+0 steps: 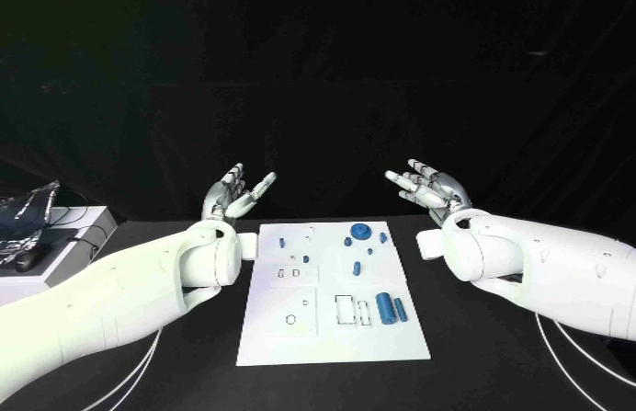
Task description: Assemble the parts on the task board
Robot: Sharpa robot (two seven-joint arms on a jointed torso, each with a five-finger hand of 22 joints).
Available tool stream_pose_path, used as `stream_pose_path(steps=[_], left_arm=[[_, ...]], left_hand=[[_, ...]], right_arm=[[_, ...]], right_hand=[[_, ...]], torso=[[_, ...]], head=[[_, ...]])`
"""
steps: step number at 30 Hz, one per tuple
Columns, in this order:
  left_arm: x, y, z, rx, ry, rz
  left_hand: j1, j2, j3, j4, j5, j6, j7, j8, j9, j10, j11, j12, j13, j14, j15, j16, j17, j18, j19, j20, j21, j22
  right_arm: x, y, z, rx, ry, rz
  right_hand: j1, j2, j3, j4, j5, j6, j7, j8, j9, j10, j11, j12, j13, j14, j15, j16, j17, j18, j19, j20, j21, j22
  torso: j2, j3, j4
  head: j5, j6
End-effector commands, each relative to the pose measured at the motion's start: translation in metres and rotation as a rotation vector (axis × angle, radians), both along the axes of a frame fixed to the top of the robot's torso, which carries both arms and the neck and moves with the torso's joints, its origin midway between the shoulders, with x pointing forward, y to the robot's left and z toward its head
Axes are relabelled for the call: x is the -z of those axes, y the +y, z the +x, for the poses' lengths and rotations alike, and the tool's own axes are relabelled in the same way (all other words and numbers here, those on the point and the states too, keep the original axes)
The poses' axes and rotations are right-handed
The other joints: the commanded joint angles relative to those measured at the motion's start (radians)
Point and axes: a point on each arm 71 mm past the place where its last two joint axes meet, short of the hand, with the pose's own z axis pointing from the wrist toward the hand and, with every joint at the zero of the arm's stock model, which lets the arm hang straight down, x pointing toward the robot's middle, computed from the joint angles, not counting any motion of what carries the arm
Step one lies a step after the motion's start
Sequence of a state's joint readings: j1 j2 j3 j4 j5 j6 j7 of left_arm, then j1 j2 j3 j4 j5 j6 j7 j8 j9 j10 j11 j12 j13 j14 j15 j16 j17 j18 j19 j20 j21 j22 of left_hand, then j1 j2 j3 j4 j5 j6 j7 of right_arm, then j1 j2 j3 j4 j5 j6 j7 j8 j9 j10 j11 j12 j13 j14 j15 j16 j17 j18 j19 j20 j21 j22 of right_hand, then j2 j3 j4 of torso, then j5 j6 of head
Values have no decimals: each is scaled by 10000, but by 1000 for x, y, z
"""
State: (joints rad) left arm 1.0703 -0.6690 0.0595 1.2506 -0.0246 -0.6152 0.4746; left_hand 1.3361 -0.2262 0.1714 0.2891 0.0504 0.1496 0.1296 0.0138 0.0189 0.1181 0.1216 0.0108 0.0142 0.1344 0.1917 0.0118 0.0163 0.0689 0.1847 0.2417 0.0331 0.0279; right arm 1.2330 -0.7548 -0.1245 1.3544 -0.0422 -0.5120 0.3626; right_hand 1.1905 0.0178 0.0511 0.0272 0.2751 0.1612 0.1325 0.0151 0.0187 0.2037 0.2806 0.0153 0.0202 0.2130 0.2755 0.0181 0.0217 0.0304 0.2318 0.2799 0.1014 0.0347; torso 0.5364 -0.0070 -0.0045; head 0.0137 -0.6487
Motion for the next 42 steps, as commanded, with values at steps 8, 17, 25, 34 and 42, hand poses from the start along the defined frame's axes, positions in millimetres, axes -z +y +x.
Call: stream_pose_path(steps=[8,17,25,34,42], left_arm=[[-1,-4,-1,1239,-108,-330],[-2,5,-14,1746,-173,-118],[-10,7,-37,2412,-66,-144],[-28,1,-56,3460,-110,-495],[-39,-4,-63,4101,-166,-691]], left_hand=[[389,682,339,-150,10,1505,356,259,136,1484,617,179,120,1962,379,318,163,203,1476,305,555,263],[261,1702,-86,-1477,55,7010,546,945,439,8852,467,713,516,9302,-518,1382,641,1194,6944,-132,2763,1099],[316,2062,-131,-2120,21,9017,299,572,468,10497,-76,477,454,11671,-1252,1194,963,974,8550,-1046,3687,1404],[239,2062,-71,-2386,47,9179,215,511,469,11304,-400,485,460,13002,-1747,2110,2376,445,9179,-2007,5104,2214],[162,2070,-8,-2662,-22,9287,180,506,471,11611,-526,517,490,11687,-1952,5929,5802,225,8295,-2522,7811,4157]], right_arm=[[-10,-6,10,-2045,-1402,-2924],[-13,5,11,-3019,-3057,-6261],[-11,14,14,-3449,-3843,-8985],[-11,20,23,-3444,-4437,-11152],[-14,27,34,-3345,-4574,-12463]], right_hand=[[1877,48,-71,-1372,-386,3930,1014,281,237,4974,-634,287,240,5534,-680,313,277,758,3502,-359,1321,294],[1980,69,555,-1770,-336,8427,573,463,428,9174,-1442,427,371,9839,-1691,483,436,721,6588,-1372,2140,389],[1766,-232,1070,-1899,-433,9525,176,505,489,10643,-2000,431,397,11770,-2422,771,789,558,8041,-2240,2808,657],[1657,-451,973,-1947,-55,10013,-93,562,525,11476,-2492,482,448,12777,-3274,6085,4007,690,10119,-3427,5598,2351],[1268,-861,1617,-1920,312,9418,111,468,503,10380,-2122,467,413,12417,-3065,9571,6504,995,10319,-3386,7140,3665]], torso=[[32,-21,-11],[151,29,30],[462,29,308],[881,-28,645],[1159,-91,883]], head=[[54,-241],[3,-329],[-219,-272],[-492,-81],[-733,16]])
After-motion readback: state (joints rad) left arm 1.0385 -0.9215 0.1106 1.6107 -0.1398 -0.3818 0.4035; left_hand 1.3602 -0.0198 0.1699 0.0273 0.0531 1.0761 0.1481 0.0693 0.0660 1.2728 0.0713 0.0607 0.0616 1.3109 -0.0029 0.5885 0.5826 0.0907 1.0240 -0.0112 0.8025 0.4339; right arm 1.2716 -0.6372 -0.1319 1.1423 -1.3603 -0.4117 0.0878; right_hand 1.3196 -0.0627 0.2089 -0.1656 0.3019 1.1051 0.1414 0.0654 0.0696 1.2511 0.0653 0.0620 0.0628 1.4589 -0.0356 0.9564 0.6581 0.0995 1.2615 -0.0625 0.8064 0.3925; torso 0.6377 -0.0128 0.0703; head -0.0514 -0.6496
